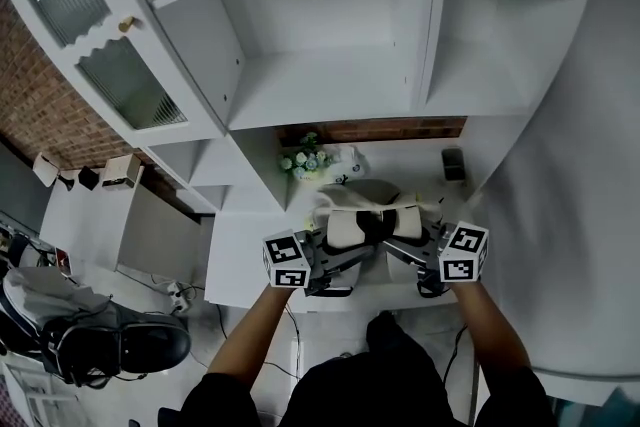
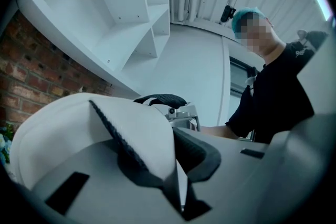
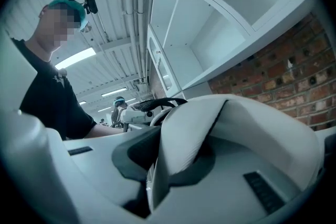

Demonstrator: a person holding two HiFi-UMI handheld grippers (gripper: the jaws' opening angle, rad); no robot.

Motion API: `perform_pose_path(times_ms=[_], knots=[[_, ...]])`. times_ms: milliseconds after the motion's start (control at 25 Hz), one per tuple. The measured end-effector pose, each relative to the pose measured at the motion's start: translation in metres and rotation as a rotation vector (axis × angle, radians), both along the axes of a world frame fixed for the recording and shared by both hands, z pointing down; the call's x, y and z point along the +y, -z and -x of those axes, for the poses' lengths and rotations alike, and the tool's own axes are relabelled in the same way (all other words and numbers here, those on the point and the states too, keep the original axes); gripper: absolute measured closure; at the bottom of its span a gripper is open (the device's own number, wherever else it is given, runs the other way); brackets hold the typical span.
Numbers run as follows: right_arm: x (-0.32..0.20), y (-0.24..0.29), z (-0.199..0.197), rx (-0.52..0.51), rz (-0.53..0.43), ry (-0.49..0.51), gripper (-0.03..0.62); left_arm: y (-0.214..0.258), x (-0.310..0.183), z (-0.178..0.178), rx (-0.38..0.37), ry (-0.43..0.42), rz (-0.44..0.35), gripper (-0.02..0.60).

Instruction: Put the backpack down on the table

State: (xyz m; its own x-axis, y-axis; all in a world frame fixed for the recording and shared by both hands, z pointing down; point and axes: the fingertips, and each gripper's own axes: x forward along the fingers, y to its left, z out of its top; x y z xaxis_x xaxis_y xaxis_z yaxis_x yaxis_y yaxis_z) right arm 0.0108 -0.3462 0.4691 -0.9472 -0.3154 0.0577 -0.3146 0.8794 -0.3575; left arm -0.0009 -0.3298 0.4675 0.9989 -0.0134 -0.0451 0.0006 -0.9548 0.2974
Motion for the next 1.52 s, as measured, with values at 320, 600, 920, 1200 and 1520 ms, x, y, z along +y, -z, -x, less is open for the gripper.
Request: perform_pose_path(times_ms=[320, 600, 920, 1200, 1520], knots=[[-0.008, -0.022, 0.001, -0.024, 0.041, -0.038, 0.537, -0.025, -0.012, -0.003, -0.058, 0.025, 0.03, 0.528], [-0.016, -0.039, -0.001, -0.018, 0.038, 0.003, 0.533, -0.042, -0.022, -0.006, -0.058, 0.042, 0.057, 0.528], [-0.026, -0.05, -0.006, -0.018, 0.058, 0.01, 0.522, -0.048, -0.031, -0.012, -0.038, 0.061, 0.067, 0.527], [-0.021, -0.046, -0.002, -0.001, 0.065, 0.032, 0.485, -0.033, -0.034, -0.002, 0.046, 0.071, 0.07, 0.519], [-0.022, -0.049, -0.013, 0.056, 0.085, -0.001, 0.436, -0.041, -0.042, 0.013, 0.023, 0.161, 0.062, 0.456]])
